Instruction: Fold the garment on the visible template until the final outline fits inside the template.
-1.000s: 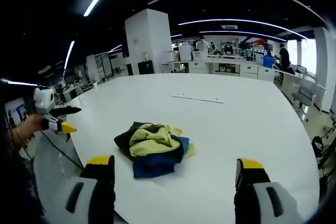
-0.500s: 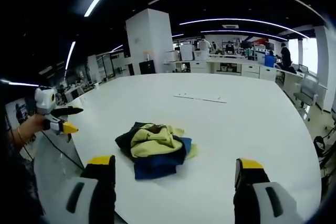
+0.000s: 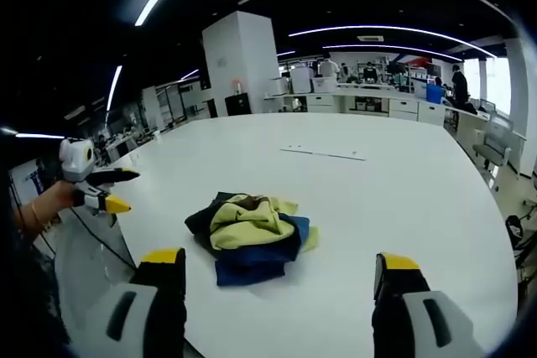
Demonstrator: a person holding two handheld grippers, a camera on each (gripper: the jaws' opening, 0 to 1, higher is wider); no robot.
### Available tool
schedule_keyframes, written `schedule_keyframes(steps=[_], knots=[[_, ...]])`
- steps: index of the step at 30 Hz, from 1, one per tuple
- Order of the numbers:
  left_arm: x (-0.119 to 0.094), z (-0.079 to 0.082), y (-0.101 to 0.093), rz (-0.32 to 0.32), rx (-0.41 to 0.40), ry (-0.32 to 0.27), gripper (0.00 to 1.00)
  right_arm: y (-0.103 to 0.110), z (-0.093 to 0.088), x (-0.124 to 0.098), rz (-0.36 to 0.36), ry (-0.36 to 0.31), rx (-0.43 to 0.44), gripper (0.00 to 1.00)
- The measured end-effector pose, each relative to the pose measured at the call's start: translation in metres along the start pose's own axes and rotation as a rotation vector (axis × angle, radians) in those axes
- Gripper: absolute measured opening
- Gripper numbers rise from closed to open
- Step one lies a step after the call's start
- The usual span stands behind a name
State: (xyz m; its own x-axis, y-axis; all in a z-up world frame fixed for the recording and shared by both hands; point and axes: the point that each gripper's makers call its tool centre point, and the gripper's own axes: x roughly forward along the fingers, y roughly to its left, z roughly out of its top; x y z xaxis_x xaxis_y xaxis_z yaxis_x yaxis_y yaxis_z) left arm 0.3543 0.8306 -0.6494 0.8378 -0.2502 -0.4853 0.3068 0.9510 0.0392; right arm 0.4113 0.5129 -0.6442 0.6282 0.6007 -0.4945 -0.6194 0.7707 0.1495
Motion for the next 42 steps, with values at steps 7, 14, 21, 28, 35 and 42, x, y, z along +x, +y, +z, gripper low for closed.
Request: schedule_keyframes(steps=[7,14,21,28,35,42], knots=[[0.011,0.003,-0.005,-0.023,0.008,0.0,0.86,0.003,0.003,0.01,0.021,0.006,-0.008,0.92],[0.026,0.004,-0.016,-0.069,0.025,0.0,0.79,0.002,0.006,0.024,0.046,0.001,-0.014,0.83],[0.049,0.006,-0.029,-0.125,0.028,-0.007,0.7,-0.005,0.012,0.043,0.058,-0.02,0.009,0.68],[0.068,0.004,-0.043,-0.181,-0.005,-0.012,0.59,-0.011,0.006,0.062,0.076,0.001,0.023,0.59],[0.084,-0.007,-0.05,-0.209,-0.049,0.013,0.53,-0.016,-0.004,0.077,0.088,0.031,0.019,0.45],[0.099,-0.014,-0.06,-0.221,-0.08,0.031,0.44,-0.022,-0.015,0.092,0.081,0.063,0.009,0.33]])
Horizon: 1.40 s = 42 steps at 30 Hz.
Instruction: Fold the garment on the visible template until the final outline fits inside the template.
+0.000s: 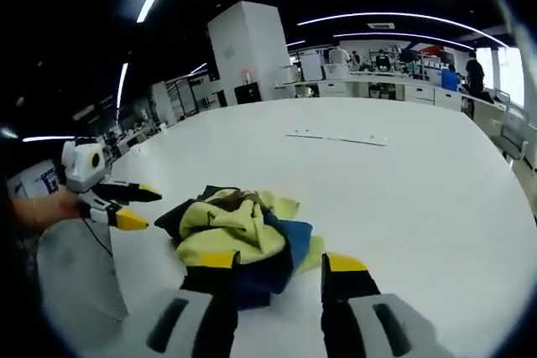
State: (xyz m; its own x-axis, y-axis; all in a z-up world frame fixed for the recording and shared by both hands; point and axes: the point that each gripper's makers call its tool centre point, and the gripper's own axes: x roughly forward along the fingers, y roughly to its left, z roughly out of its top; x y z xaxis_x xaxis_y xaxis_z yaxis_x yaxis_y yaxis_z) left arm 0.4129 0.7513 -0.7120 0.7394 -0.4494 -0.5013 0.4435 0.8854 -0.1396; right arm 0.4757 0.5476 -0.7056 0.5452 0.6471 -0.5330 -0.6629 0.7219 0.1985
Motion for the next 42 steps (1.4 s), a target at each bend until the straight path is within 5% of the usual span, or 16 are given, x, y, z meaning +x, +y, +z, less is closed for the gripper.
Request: schedule_keyframes(steps=[7,25,34,42], knots=[[0.014,-0.008,-0.013,-0.06,0.009,0.03,0.25,-0.002,-0.01,0.015,0.006,0.036,-0.004,0.23],[0.024,-0.022,-0.003,-0.036,-0.056,0.037,0.0,-0.004,-0.021,0.034,-0.01,0.082,0.034,0.0],[0.013,-0.006,0.003,-0.013,-0.024,0.01,0.0,-0.005,-0.016,0.029,-0.023,0.069,0.019,0.0],[0.001,0.022,0.014,0.052,0.022,-0.052,0.0,-0.009,0.012,0.016,-0.032,0.017,-0.022,0.0]])
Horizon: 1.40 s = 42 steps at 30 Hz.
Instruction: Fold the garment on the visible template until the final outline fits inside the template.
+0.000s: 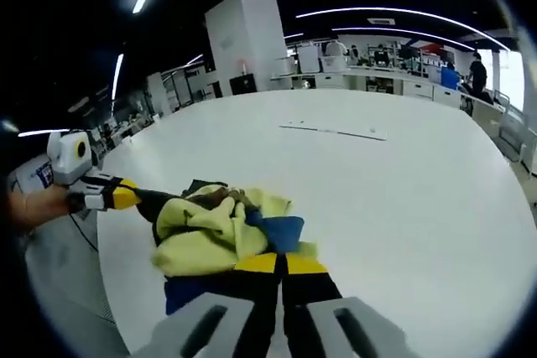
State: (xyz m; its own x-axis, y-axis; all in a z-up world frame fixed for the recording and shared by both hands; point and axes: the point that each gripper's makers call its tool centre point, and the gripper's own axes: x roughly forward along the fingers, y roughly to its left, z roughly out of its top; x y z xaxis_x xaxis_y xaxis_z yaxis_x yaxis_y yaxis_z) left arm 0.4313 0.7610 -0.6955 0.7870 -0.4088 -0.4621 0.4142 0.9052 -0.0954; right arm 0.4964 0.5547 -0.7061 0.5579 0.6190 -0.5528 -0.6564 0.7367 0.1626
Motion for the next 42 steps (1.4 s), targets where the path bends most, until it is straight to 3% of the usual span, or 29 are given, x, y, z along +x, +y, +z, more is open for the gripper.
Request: schedule_keyframes(steps=[7,11,21,26,35,42], knots=[[-0.005,0.018,0.004,0.015,0.016,-0.024,0.0,0.002,0.022,-0.009,-0.001,-0.034,-0.044,0.0],[-0.011,0.036,0.014,0.044,0.025,-0.062,0.0,-0.002,0.04,-0.019,-0.018,-0.071,-0.067,0.0],[-0.014,0.068,0.041,0.085,0.005,-0.103,0.0,-0.027,0.072,-0.039,-0.079,-0.107,-0.118,0.0],[-0.011,0.09,0.048,0.099,0.032,-0.132,0.0,-0.042,0.087,-0.044,-0.107,-0.119,-0.132,0.0],[0.004,0.133,0.07,0.137,0.055,-0.206,0.0,-0.06,0.119,-0.038,-0.136,-0.164,-0.127,0.0],[0.025,0.148,0.092,0.173,0.044,-0.215,0.0,-0.081,0.135,-0.022,-0.159,-0.188,-0.078,0.0]])
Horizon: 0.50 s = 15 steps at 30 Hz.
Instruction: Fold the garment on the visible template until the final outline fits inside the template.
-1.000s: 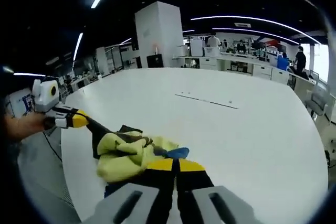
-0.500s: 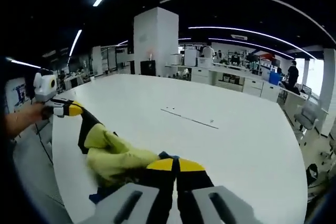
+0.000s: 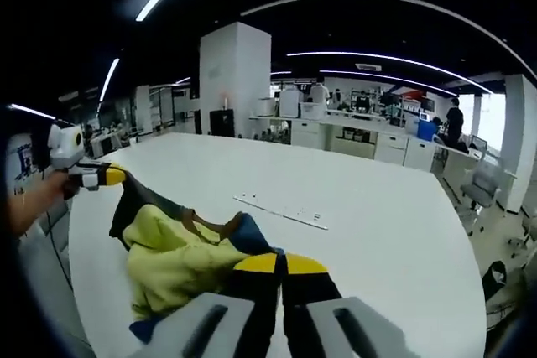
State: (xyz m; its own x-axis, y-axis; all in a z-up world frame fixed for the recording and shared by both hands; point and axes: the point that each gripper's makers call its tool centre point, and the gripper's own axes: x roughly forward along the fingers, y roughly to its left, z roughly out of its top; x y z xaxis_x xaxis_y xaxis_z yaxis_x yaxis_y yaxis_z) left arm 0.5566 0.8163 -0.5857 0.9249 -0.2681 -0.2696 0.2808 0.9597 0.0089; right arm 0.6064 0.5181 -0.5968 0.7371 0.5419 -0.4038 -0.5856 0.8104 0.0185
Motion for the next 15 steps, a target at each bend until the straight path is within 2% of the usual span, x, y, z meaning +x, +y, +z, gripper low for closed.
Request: schedule_keyframes(steps=[3,8,15], knots=[[0.013,-0.001,0.009,0.021,-0.006,0.002,0.0,-0.009,0.0,0.013,-0.007,0.003,0.029,0.0],[0.036,-0.008,0.023,0.028,-0.076,0.018,0.0,-0.022,-0.003,0.034,-0.019,0.021,0.062,0.0],[0.074,-0.018,0.045,0.04,-0.078,0.06,0.0,-0.044,-0.016,0.063,-0.056,0.061,0.105,0.0]])
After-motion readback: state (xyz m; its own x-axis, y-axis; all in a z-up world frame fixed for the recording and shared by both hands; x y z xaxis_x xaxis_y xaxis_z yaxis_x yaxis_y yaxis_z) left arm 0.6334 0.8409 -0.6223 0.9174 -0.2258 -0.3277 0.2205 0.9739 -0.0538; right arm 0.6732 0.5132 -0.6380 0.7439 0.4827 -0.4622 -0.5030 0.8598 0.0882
